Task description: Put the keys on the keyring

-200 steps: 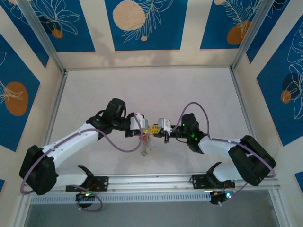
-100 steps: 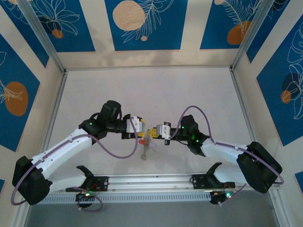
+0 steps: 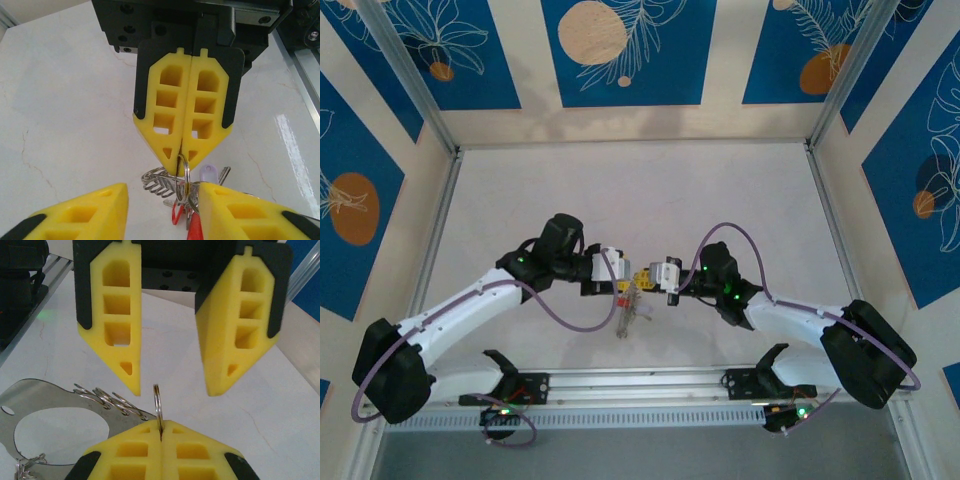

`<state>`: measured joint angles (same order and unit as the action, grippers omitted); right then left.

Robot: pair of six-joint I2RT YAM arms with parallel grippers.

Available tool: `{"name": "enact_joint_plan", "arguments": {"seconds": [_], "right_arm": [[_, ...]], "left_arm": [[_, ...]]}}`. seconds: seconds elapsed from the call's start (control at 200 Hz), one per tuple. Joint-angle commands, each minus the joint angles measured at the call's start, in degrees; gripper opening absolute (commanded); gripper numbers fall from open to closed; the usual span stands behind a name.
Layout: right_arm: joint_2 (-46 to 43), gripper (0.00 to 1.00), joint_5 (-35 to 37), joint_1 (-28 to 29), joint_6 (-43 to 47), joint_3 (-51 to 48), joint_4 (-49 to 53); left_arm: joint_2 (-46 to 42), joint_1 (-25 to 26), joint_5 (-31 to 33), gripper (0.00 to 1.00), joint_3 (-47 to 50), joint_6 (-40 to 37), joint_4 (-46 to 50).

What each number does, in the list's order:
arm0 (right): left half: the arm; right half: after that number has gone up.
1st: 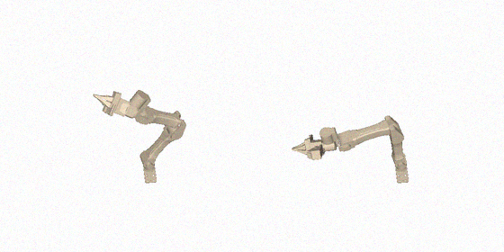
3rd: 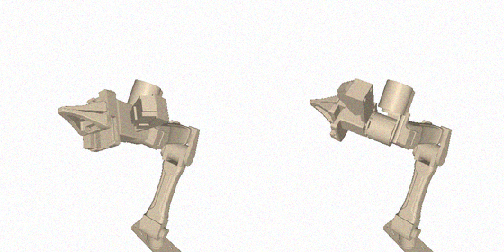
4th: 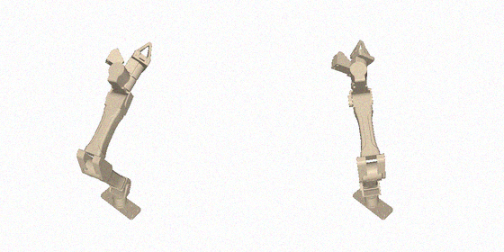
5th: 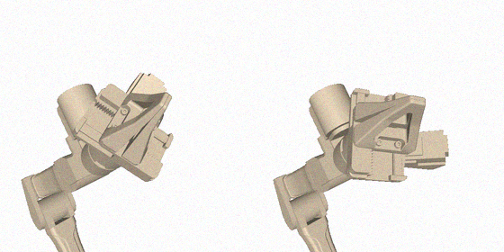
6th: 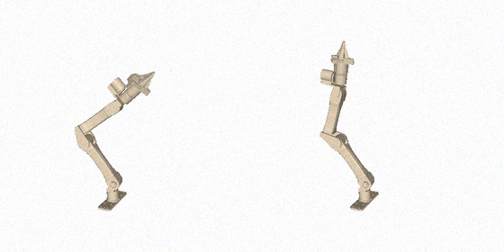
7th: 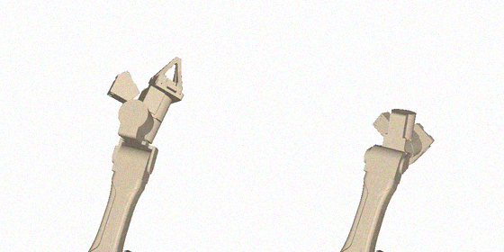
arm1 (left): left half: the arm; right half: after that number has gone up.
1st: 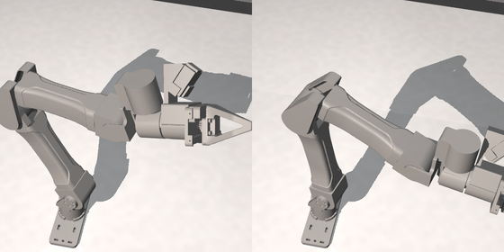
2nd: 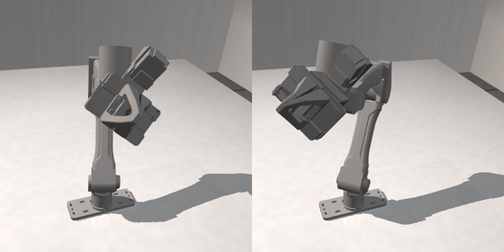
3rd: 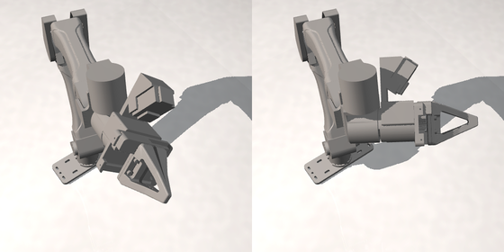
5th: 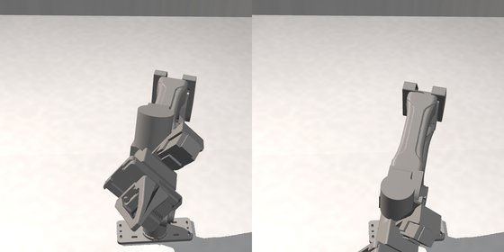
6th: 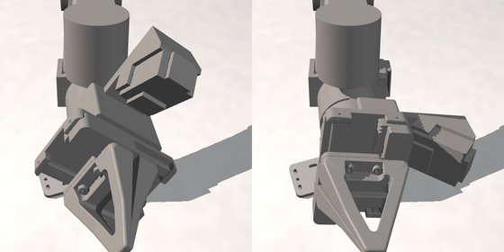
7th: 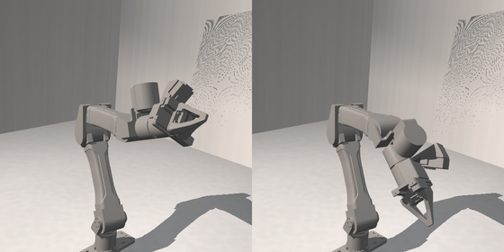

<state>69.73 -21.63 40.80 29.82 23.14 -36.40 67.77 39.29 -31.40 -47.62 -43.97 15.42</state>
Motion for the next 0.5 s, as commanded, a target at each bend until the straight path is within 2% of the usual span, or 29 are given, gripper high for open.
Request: {"name": "enact_joint_plan", "arguments": {"seconds": [0.0, 0.18, 0.355, 0.455, 0.495], "right_arm": [[-0.49, 0.00, -1.96, -0.37, -0.76, 1.31, -1.17], [-0.21, 0.00, -2.74, -0.32, -1.27, 1.88, -0.95], [-0.18, 0.00, -2.83, -0.11, -2.24, 2.03, -1.65], [0.12, 0.00, -2.92, -0.06, -2.41, 1.72, -2.46], [0.10, 0.00, -2.80, -0.10, -2.32, 1.38, -3.18]], "left_arm": [[0.72, 0.79, -0.22, 0.34, 0.69, -0.66, -0.87], [1.19, 1.61, 0.54, 0.23, 1.15, -0.99, -3.73], [3.55, 2.81, 1.16, 0.20, 0.25, -1.72, -3.51], [4.30, 3.15, 1.05, 0.01, -0.44, -2.01, -3.36], [4.28, 3.16, 1.05, 0.00, -0.42, -2.05, -3.59]]}}
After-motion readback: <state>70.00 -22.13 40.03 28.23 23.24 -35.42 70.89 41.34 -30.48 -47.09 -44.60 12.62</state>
